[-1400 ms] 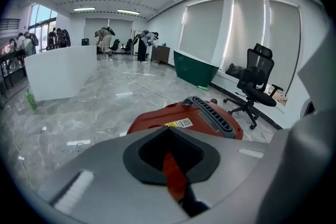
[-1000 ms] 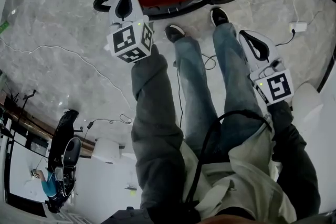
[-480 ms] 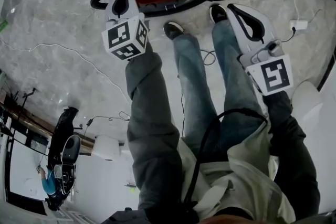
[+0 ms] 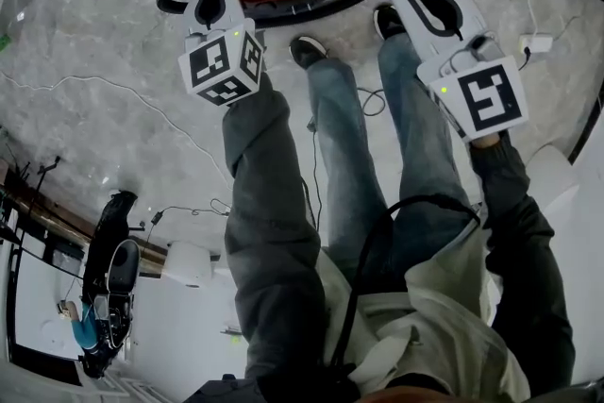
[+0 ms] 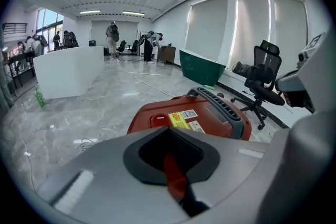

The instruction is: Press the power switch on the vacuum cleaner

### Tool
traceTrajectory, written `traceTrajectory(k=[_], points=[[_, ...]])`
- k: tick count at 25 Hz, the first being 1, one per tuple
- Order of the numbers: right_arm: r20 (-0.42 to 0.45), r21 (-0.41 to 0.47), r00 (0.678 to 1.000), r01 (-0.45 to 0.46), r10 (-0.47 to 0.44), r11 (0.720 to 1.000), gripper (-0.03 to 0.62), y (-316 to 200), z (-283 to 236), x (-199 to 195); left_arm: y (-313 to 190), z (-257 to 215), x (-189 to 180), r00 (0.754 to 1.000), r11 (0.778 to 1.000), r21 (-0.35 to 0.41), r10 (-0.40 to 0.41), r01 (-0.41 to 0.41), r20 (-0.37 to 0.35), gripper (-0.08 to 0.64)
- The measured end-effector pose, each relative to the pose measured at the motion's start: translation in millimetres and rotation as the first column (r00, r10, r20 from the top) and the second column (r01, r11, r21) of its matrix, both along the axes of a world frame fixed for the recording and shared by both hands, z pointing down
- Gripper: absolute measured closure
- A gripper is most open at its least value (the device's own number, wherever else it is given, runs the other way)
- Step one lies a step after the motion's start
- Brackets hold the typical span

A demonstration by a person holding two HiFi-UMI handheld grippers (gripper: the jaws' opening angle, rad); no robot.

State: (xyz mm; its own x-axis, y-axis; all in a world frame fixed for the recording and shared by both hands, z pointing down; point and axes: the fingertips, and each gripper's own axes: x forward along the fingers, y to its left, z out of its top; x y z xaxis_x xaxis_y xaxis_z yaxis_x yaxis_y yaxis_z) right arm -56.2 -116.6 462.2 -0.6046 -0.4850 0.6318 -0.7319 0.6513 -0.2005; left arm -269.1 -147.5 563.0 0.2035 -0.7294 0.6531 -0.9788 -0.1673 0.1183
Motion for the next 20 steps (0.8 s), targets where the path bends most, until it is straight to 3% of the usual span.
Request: traceTrajectory(k=[16,20], points=[[0.004,-0.024,0.999,0.032,-0.032,0.999,0.591,9,9,-5,-1,-1,0,0.999,0.999,0.020,0.039,-0.038,-0.017,0.557],[0.011,-0.023,0.999,0.032,-0.032,0.999,0.591,6,8,-7,-1,-2,1,0.998,0.998,0.013,0.069,-0.069,0.016,0.557]])
